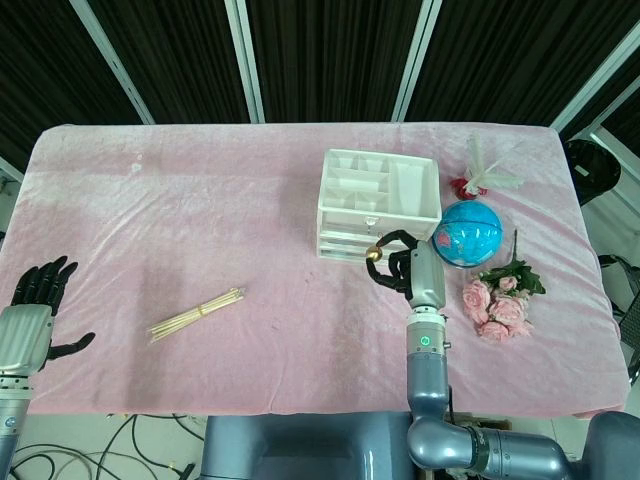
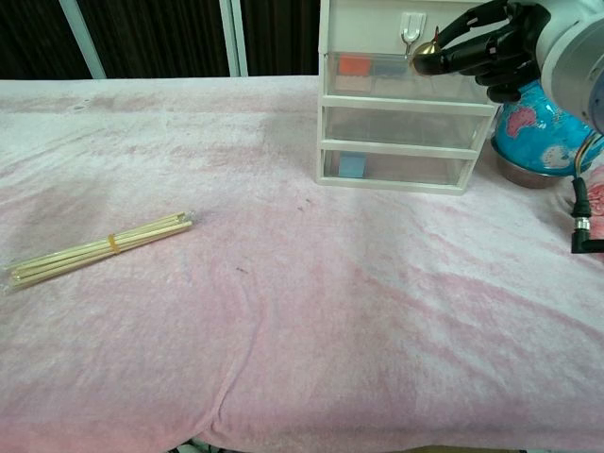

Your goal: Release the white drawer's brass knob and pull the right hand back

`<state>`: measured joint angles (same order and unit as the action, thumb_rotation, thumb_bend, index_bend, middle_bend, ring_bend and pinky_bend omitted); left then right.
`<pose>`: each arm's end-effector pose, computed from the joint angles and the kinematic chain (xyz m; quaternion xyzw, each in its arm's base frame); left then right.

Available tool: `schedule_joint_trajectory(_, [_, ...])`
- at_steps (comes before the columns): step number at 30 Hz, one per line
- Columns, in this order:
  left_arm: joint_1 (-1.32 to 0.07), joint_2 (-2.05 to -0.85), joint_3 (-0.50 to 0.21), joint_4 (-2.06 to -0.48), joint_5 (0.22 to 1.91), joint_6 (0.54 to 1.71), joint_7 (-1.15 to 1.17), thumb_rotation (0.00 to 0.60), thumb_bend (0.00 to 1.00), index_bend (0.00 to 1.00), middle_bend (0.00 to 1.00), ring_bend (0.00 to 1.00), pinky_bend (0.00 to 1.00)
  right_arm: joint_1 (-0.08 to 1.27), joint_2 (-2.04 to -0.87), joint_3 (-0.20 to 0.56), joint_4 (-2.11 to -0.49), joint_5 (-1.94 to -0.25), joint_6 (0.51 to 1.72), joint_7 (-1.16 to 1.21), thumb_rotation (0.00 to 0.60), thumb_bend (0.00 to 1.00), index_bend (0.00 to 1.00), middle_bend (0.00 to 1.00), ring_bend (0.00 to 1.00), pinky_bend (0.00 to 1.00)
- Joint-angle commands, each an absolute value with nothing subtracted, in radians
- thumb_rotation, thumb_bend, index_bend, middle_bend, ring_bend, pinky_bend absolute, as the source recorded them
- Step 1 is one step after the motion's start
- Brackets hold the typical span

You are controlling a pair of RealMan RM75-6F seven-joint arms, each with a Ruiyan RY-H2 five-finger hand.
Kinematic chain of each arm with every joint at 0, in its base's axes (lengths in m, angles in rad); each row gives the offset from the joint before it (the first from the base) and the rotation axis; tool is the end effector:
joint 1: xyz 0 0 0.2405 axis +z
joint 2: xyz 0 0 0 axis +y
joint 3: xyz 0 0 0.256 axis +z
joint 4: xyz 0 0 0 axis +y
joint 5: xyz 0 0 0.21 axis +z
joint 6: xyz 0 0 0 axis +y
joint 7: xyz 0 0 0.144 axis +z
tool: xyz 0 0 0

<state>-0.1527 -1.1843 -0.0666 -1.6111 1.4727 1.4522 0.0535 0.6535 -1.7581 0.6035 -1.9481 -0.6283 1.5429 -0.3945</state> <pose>-0.2959 0.2045 0.1374 -0.6017 -0.3828 -0.4030 0.5736 -0.0745 -0.3177 0.0389 0.3391 -0.6490 0.5357 0.4205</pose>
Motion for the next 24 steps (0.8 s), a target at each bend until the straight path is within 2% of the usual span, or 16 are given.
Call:
schedule_joint_trajectory(1, [-0.153, -1.184, -0.066, -1.611, 1.473, 1.452, 0.054, 0.600, 0.00, 0.00, 0.00, 0.00, 0.00, 0.653, -1.757, 0.603, -1.948, -0.628, 1.543, -0.393, 0.600, 0.36, 0.56, 0.93, 1.00, 0.93])
schedule_joint_trajectory(24, [-0.153, -1.186, -0.068, -1.613, 1.470, 1.453, 0.058, 0.600, 0.00, 0.00, 0.00, 0.00, 0.00, 0.656, -1.751, 0.596, -1.955, -0.632, 1.544, -0.385, 0.600, 0.36, 0.56, 0.93, 1.00, 0.93])
